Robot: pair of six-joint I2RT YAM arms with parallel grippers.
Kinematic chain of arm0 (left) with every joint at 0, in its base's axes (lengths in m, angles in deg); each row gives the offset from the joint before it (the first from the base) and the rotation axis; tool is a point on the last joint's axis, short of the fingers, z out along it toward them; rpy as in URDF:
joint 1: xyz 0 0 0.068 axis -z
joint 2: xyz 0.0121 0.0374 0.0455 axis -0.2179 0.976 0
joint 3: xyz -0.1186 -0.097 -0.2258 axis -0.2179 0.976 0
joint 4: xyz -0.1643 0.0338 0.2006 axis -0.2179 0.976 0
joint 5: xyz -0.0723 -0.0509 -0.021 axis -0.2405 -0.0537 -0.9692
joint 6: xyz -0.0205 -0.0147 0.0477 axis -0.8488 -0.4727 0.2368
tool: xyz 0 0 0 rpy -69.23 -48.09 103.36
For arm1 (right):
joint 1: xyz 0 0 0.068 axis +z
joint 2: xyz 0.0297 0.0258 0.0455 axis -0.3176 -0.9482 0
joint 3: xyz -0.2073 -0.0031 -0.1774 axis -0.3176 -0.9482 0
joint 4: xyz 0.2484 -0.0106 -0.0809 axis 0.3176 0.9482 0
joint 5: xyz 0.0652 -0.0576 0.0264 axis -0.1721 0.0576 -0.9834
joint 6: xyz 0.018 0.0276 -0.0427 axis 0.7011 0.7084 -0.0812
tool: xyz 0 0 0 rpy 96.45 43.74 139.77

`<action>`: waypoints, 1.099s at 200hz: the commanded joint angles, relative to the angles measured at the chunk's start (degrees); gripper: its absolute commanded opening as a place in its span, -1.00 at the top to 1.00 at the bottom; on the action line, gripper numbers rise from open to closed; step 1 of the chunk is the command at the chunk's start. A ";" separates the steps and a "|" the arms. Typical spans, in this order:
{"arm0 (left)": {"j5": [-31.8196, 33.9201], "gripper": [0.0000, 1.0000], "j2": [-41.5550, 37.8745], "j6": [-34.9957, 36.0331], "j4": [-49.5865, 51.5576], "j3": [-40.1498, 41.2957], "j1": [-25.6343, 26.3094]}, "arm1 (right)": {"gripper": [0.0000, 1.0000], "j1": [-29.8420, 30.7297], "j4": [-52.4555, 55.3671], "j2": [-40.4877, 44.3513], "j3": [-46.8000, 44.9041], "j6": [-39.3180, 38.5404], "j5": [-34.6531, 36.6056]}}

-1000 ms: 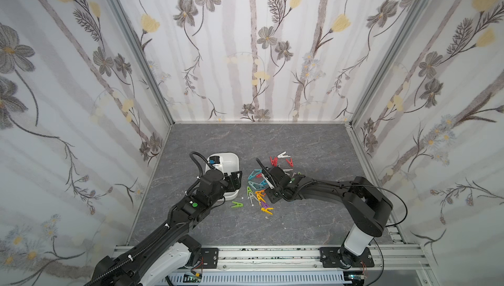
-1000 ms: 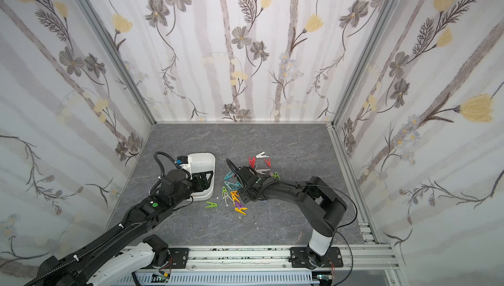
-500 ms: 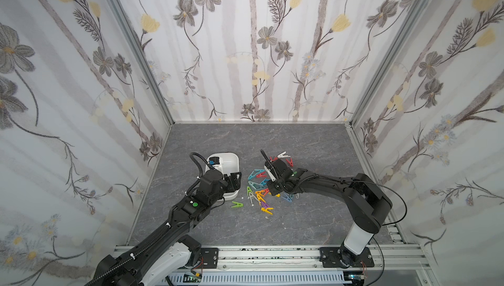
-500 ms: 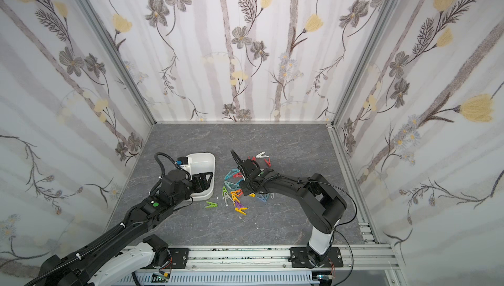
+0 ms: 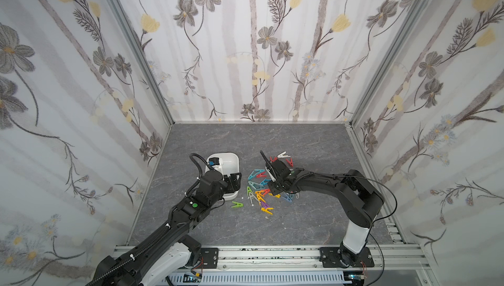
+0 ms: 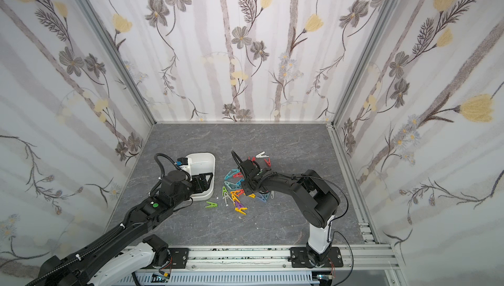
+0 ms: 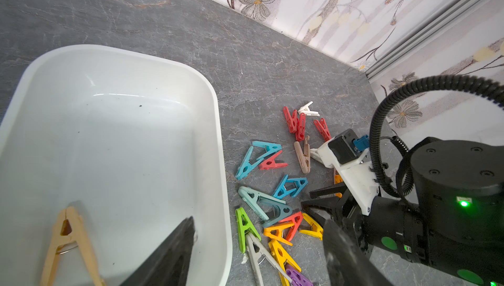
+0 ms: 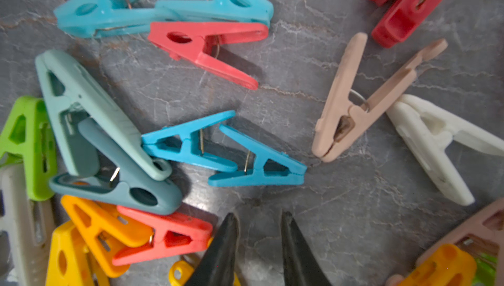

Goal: Put the clothespins into the storage box
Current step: Pick up the clothespin from the center of the board.

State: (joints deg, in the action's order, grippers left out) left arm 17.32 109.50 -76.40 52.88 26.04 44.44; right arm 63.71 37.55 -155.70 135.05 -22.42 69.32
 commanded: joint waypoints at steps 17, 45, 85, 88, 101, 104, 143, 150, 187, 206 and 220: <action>0.83 -0.49 -0.51 -0.85 -0.80 -0.12 -0.04 | 0.36 0.31 -0.39 6.61 -1.03 0.72 0.33; 0.61 -0.49 -0.05 -1.32 -1.73 0.15 -0.05 | 0.28 1.25 0.99 8.49 -1.18 0.79 -0.52; -0.20 -0.48 0.88 -1.76 -2.81 0.26 -0.04 | 0.26 3.22 -0.10 4.52 -1.41 0.31 -0.68; -0.30 -0.48 0.87 -1.74 -2.86 0.16 -0.08 | 0.26 3.17 -0.23 4.25 -1.41 0.30 -0.58; -0.31 -0.48 1.01 -1.68 -2.91 0.18 -0.04 | 0.30 2.94 -0.52 2.78 -1.32 0.09 -0.10; -0.25 -0.48 1.03 -1.64 -2.91 0.23 -0.04 | 0.31 2.97 -0.52 2.42 -1.32 0.05 -0.02; -0.52 -0.48 1.31 -1.86 -3.35 0.13 -0.03 | 0.42 2.78 -1.39 -0.18 -2.09 -0.68 0.82; -0.58 -0.48 1.40 -1.84 -3.34 0.24 -0.04 | 0.45 2.79 -1.55 -0.46 -2.19 -0.70 0.87; -0.19 -0.48 1.11 -1.78 -2.28 -0.22 -0.04 | 0.72 2.81 -1.99 1.59 -3.05 0.28 1.02; 1.87 -0.48 0.26 -1.64 -0.62 -0.89 -0.20 | 0.79 3.11 -1.19 4.80 -3.25 1.63 1.71; 2.90 -0.48 0.08 -1.63 0.78 -1.64 -0.84 | 0.83 3.82 -0.15 7.06 -2.33 2.39 2.40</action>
State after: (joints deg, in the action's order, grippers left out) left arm 17.50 110.02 -77.49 52.48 25.69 44.25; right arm 66.70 36.46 -151.79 131.79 -21.92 69.98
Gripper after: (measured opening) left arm 0.740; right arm 0.098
